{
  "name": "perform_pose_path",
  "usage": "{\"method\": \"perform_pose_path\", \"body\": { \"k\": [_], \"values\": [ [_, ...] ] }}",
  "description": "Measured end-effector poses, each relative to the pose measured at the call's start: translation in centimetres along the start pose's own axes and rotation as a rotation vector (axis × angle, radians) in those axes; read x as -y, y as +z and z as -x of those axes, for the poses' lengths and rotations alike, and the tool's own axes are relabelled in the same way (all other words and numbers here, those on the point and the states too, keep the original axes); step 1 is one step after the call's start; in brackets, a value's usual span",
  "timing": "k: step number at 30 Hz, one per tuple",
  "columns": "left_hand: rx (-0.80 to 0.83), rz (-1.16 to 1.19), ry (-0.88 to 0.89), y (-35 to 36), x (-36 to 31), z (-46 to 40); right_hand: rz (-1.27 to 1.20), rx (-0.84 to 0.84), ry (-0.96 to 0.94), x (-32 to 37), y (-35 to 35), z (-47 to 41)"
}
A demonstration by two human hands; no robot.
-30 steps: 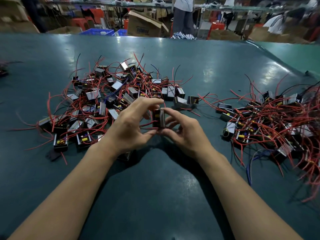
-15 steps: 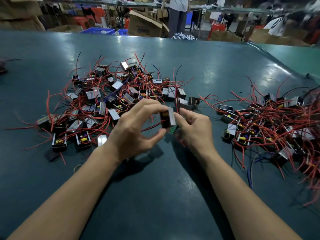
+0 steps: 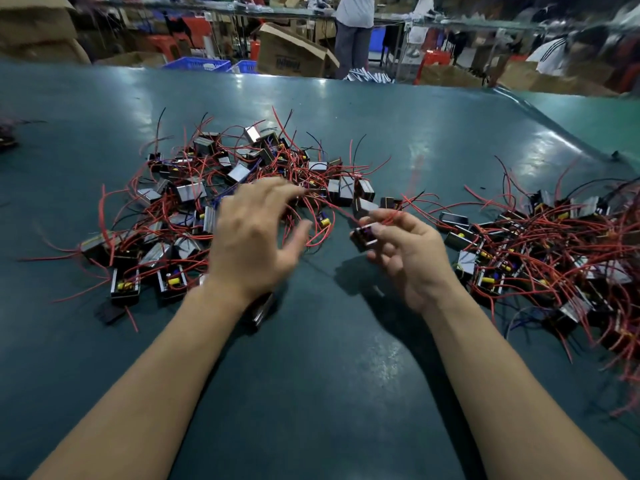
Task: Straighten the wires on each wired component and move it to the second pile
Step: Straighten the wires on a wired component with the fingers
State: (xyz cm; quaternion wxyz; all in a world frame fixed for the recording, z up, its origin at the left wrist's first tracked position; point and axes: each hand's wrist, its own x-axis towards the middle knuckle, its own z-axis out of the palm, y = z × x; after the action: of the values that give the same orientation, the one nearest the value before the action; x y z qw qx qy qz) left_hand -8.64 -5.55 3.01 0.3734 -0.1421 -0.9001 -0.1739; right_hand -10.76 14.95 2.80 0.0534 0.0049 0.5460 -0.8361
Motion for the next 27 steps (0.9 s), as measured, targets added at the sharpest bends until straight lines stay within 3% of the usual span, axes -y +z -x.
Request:
{"method": "perform_pose_path", "body": {
  "k": [1, 3, 6, 10, 13, 15, 19, 23, 25, 27],
  "values": [
    [0.024, -0.141, -0.145, -0.3, 0.7, 0.0, 0.007, -0.009, -0.001, 0.1, -0.2, -0.1],
    [0.220, -0.356, -0.422, -0.7, 2.1, 0.1, 0.044, -0.006, 0.001, 0.2, -0.4, -0.2],
    [0.412, -0.306, -0.564, -0.6, 2.8, 0.6, 0.105, -0.042, 0.030, 0.3, -0.4, -0.2],
    [0.281, -0.166, -0.606, -0.3, 3.0, 0.7, 0.251, -0.121, -0.051, 0.2, -0.7, 0.0],
    [0.282, -0.151, -0.626, -0.3, 3.3, 0.8, 0.503, -0.194, -0.179, -0.3, -0.9, 0.0],
    [0.244, -0.130, -0.618, -0.5, 3.1, 0.8, 0.537, -0.184, -0.213, -0.6, -0.7, -0.1],
    [0.041, -0.036, -0.490, -1.4, 2.4, 0.7, 0.705, -0.213, -0.231, -0.9, -0.9, -0.2],
    [-0.239, 0.140, -0.035, -2.4, 1.2, 0.1, 1.021, -0.270, -0.359, -1.1, -0.9, 0.2],
    [-0.252, 0.222, 0.171, -2.3, 0.2, 0.2, 1.158, -0.270, -0.511, -1.1, -0.6, 0.6],
    [-0.161, 0.251, 0.302, -1.5, -1.4, 0.5, 1.187, -0.170, -0.594, -0.9, -0.4, 0.9]
  ]
}}
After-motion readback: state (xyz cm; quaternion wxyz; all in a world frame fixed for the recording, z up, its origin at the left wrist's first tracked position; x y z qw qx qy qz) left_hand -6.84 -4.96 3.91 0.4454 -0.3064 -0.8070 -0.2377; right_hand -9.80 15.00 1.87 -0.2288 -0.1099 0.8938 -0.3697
